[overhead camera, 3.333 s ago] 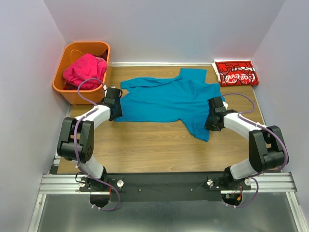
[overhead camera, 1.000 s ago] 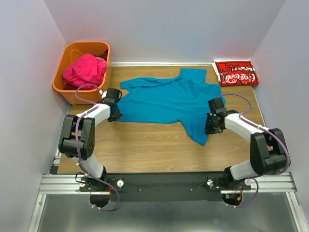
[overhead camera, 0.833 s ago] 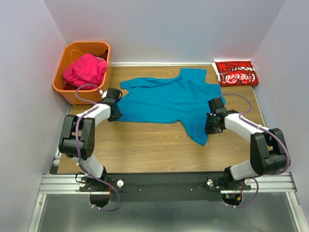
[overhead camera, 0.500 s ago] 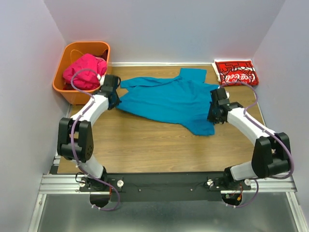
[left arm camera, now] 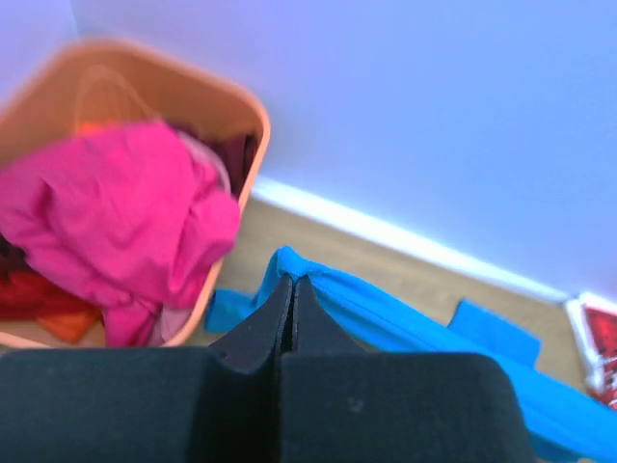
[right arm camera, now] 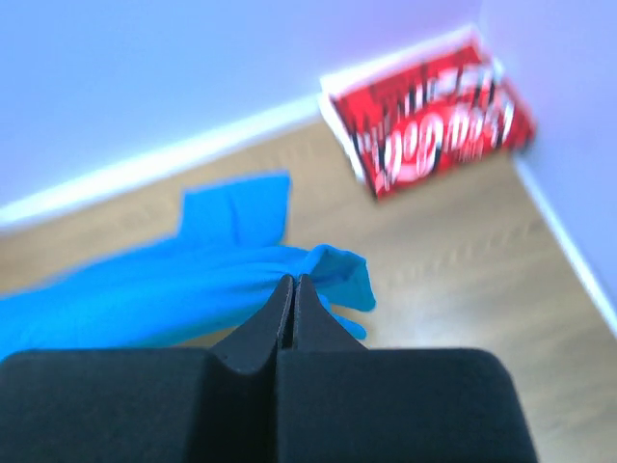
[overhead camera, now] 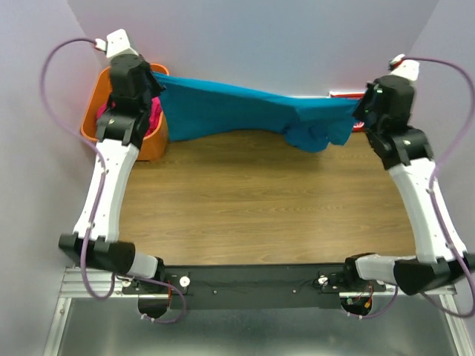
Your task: Fold and stack the t-shirts
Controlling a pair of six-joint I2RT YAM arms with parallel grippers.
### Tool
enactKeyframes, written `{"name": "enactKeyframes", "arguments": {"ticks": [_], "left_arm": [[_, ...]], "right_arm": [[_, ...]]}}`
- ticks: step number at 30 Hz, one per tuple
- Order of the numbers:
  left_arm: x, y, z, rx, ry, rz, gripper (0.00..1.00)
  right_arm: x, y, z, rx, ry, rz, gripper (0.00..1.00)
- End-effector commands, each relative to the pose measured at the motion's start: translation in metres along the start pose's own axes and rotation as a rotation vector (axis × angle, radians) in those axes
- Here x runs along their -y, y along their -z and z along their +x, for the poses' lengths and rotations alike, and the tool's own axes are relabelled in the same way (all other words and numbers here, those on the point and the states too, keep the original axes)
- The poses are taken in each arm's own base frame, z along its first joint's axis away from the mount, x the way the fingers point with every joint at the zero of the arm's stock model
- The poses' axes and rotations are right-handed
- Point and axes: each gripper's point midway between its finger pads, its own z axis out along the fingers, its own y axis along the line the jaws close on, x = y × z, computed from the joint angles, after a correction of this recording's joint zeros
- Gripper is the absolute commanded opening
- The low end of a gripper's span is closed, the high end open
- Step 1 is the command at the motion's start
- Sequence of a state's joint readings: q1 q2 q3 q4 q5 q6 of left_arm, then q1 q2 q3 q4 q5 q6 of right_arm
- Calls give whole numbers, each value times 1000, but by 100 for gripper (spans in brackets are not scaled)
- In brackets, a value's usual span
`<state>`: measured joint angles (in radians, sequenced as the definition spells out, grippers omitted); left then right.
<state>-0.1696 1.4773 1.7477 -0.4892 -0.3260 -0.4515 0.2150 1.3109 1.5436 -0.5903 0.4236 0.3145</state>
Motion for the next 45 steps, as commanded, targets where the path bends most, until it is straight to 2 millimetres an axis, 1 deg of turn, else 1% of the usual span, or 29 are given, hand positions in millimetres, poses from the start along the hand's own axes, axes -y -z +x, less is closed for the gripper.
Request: {"name": "enactKeyframes", "arguments": {"ticks": [1,2,3,6,8,10,14,17,19,21,22,24,25,26,28,29,30,32,33,35,36,37,38,40,41,42,43,44,45], "left_arm": [[-10,81,-90,243,16,18,0],[-11,93,-98,270,12,26,0],[-14,118,-112,320,27,46,0],[-16,150,-128,388,48,82,0],[-18,179,-145,450,69,115,0],[-20,200,-157,493,81,136,0],[-16,227,-171,540,88,190,0],[-14,239,-180,564,80,213,0],[-14,233,-178,556,64,202,0],[-13,217,-169,523,39,187,0],[-10,196,-155,470,24,171,0],[-4,169,-134,408,9,179,0],[-2,140,-110,338,-11,167,0],[-1,124,-95,300,-21,161,0],[0,74,-42,170,-53,143,0],[-1,58,-22,125,-66,134,0],[-2,32,8,54,-79,123,0],[-9,-2,60,-37,-99,102,0],[-14,-29,100,-116,-112,86,0],[-18,-53,135,-188,-133,68,0],[-26,-76,174,-272,-155,43,0],[-25,-88,182,-288,-163,37,0],[-27,-99,196,-319,-174,33,0],[-30,-127,232,-400,-202,15,0],[-31,-134,242,-423,-205,13,0],[-30,-141,253,-447,-211,18,0],[-35,-149,275,-492,-219,7,0],[-32,-155,274,-492,-217,13,0],[-33,-157,279,-505,-219,12,0]], "right_arm": [[26,61,-74,203,20,27,0],[32,80,-88,251,12,23,0],[36,92,-96,281,12,22,1],[46,134,-125,383,28,-8,0],[53,163,-143,454,44,-30,0],[61,182,-155,502,92,-20,0],[81,224,-181,605,129,22,0],[88,236,-188,634,142,43,1],[87,233,-187,629,159,43,1],[80,215,-182,592,177,42,0],[75,206,-178,573,184,37,0],[60,176,-167,511,222,17,0],[54,159,-157,471,246,10,0],[46,142,-149,434,269,-2,0],[27,97,-122,330,328,-29,0],[23,74,-100,267,358,-29,0],[16,43,-78,193,389,-23,0],[13,4,-36,95,433,-9,0],[7,-25,-8,28,467,-9,0],[1,-58,25,-29,483,-16,0],[0,-74,44,-73,484,-36,0],[-1,-102,75,-146,477,-42,0],[-7,-115,93,-190,469,-81,1],[-11,-137,116,-251,440,-102,0],[-11,-147,127,-281,429,-109,0],[-9,-164,151,-342,416,-125,0],[-7,-170,160,-365,403,-131,0],[-2,-180,177,-410,370,-139,1],[1,-183,184,-431,352,-145,0]]}}
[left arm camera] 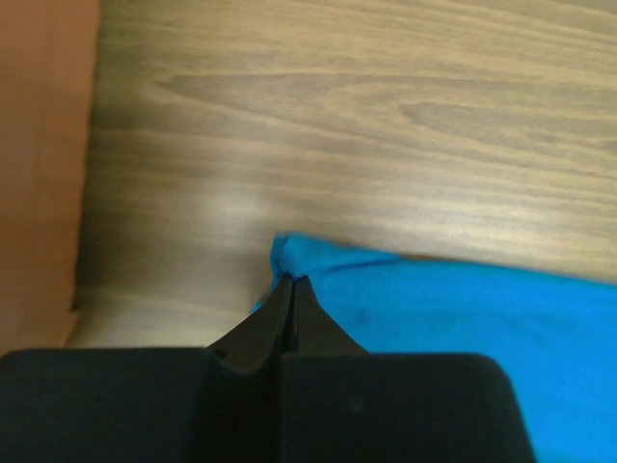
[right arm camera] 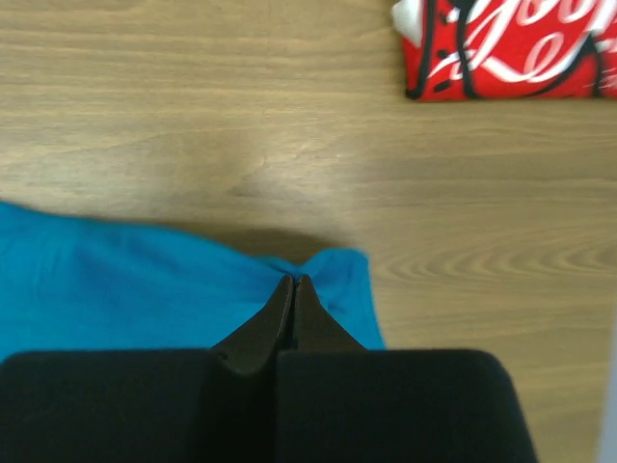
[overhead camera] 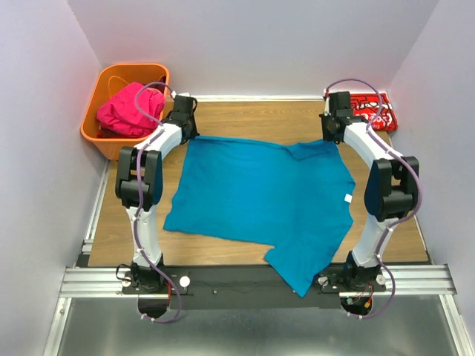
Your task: Fold and stack the t-shirts
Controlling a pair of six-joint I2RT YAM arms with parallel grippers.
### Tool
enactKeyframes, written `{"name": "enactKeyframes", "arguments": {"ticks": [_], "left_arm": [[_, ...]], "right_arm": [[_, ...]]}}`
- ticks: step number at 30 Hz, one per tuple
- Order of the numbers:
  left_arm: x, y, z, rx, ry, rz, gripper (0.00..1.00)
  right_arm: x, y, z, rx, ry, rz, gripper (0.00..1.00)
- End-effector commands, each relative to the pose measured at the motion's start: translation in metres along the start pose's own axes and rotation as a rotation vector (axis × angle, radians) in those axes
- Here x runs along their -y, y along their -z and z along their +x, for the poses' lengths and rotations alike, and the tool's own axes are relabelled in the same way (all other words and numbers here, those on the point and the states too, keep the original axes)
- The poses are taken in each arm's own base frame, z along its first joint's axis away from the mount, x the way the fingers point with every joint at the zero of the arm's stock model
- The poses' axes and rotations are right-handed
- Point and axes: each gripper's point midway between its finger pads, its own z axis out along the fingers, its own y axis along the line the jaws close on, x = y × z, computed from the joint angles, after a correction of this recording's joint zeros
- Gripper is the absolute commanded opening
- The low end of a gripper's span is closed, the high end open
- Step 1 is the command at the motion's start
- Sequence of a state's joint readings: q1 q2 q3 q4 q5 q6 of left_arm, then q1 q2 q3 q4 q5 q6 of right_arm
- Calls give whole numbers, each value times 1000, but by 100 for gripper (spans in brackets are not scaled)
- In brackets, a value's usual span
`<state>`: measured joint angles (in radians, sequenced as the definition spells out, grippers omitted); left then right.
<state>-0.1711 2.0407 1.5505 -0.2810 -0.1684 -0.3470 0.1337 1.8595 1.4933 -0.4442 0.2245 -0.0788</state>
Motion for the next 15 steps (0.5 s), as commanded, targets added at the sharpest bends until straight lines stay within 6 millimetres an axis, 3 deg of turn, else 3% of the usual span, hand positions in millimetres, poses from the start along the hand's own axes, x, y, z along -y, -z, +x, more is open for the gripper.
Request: {"name": "enactKeyframes", "arguments": {"ticks": [1,4,9,11,15], "left_arm": [[13,-7,-28,44,5,53,0],[12,-13,-20,24,-4,47,0],[11,-5,-21,23,1,50,0],[13,2,-26,29,6,58,0],[10,15,-41,53,3,40,0]], "right_arm": [[2,-20,-14,35,-159,-97,0],[-1,-27,2,-8,-220,-152,1],[-6,-18,6,-36,-302,-241,0],[-12,-11,6,-49,-332,-268,0],[-3,2,5,-62,-397,-289,0]]}}
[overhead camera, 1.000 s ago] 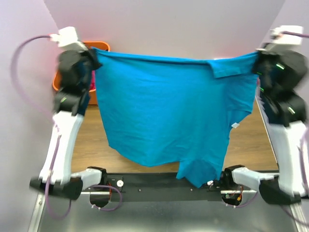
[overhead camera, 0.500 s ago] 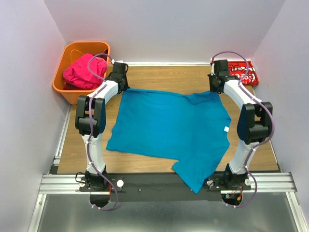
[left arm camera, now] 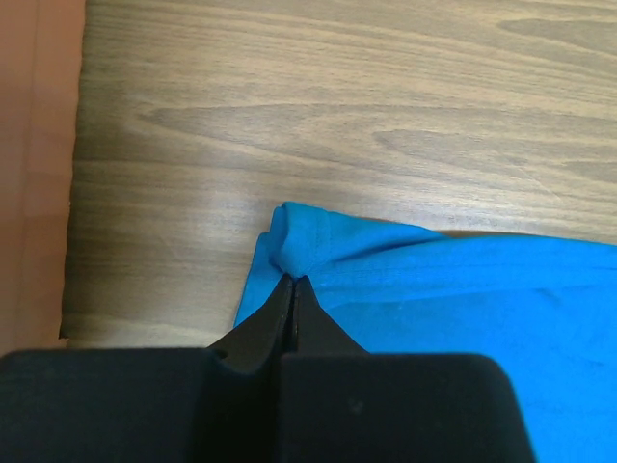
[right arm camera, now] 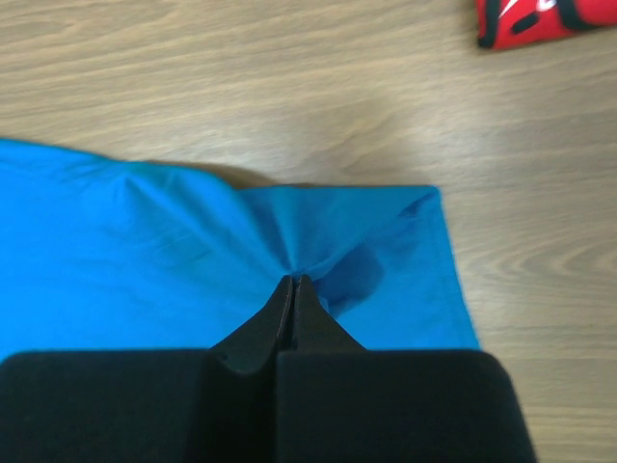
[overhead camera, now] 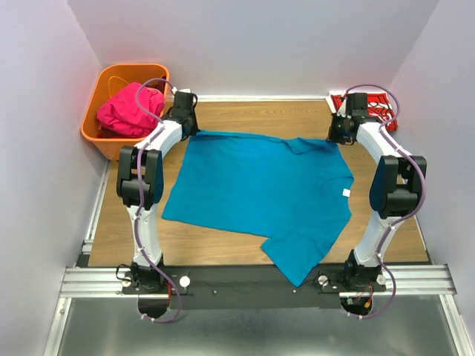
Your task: Fold and stack the t-shirts
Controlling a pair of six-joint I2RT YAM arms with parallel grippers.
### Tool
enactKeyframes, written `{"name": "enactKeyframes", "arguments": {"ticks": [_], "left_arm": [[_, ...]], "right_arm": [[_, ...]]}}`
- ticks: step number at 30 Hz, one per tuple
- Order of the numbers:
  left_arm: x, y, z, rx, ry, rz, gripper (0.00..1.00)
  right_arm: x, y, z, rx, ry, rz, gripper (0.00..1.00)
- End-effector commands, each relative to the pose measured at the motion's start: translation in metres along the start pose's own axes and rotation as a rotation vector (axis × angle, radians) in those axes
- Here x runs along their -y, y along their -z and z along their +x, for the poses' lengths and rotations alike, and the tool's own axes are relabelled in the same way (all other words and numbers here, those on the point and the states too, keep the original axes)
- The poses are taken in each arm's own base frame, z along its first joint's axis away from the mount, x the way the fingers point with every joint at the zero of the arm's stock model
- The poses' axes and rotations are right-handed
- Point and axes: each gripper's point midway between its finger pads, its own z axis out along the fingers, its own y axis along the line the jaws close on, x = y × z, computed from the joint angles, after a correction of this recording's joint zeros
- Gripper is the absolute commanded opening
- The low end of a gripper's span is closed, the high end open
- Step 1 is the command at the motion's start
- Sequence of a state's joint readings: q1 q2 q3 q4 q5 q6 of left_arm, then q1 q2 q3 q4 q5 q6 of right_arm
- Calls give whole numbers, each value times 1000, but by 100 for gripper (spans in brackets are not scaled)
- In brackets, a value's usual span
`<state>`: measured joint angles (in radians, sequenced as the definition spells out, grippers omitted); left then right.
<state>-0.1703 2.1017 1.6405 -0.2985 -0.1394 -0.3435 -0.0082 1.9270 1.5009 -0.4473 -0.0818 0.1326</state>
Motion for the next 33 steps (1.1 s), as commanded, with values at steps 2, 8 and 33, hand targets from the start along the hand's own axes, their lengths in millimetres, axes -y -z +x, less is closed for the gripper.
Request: {"name": "enactKeyframes", "arguments": {"ticks": [2,8,33], "left_arm": [[-5,33,-36,54,3,-9,0],[-17,53,-39,51,8,-37,0],[-37,73,5,-75,-11,-60,0]], "right_arm": [[-10,36,-11,3,-111,-83,0],[-5,56,-1,-33,-147,-77,0],[-15,111,75,-242,-241,-105,0]]}}
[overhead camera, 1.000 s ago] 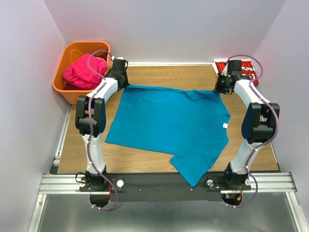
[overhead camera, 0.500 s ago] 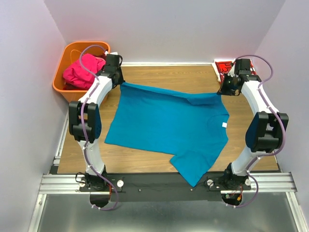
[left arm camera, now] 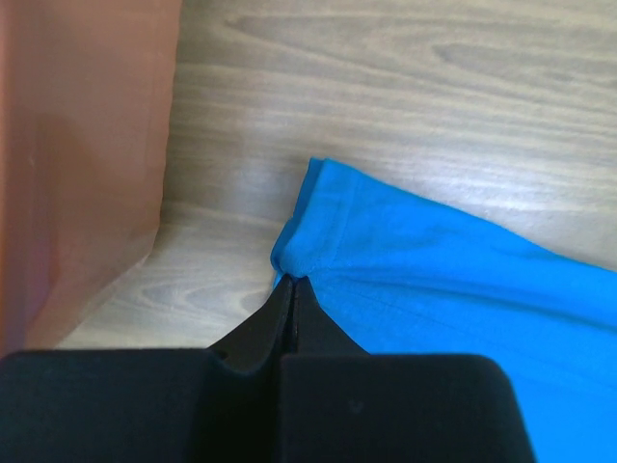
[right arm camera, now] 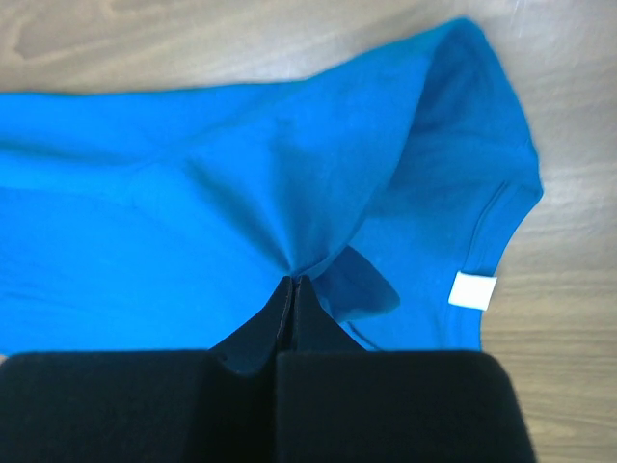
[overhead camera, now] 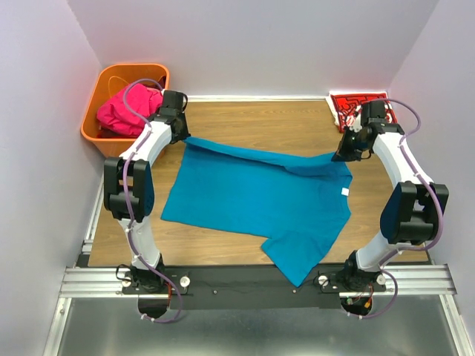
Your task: Fold and stack the t-shirts
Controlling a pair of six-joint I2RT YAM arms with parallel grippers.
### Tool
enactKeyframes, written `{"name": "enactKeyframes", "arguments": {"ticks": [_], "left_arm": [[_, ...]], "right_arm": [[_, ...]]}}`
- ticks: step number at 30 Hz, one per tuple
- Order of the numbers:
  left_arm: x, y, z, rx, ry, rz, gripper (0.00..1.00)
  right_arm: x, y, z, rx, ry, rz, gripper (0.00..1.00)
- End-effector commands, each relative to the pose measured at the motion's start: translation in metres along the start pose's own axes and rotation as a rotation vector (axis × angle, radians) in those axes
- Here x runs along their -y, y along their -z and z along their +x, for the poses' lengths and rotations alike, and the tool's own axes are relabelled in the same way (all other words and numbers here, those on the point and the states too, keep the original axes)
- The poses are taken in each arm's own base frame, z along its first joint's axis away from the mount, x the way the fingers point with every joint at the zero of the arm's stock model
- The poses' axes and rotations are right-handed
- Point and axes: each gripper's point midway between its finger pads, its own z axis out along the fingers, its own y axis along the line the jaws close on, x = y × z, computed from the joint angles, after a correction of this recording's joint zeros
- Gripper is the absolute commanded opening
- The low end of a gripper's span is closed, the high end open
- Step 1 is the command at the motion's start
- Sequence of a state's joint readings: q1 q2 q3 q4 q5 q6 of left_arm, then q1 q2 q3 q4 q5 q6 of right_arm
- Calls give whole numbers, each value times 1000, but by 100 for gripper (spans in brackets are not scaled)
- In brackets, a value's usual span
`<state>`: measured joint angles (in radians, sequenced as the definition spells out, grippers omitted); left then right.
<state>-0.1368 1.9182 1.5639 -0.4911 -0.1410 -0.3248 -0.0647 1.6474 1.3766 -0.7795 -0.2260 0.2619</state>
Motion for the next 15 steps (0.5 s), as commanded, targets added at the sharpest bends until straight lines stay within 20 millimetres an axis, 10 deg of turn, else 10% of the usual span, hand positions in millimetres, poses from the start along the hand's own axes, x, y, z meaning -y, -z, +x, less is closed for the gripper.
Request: {"name": "enactKeyframes", "arguments": {"ticks": [1,15], "left_arm": [[-8,10,0,1,-4,-13,0],[-14,-21,35,-83,-27,-37,0]], "right_arm": [[-1,8,22,-61,-42,-26,0],[18,-3,45,-121,-45,54,0]]}}
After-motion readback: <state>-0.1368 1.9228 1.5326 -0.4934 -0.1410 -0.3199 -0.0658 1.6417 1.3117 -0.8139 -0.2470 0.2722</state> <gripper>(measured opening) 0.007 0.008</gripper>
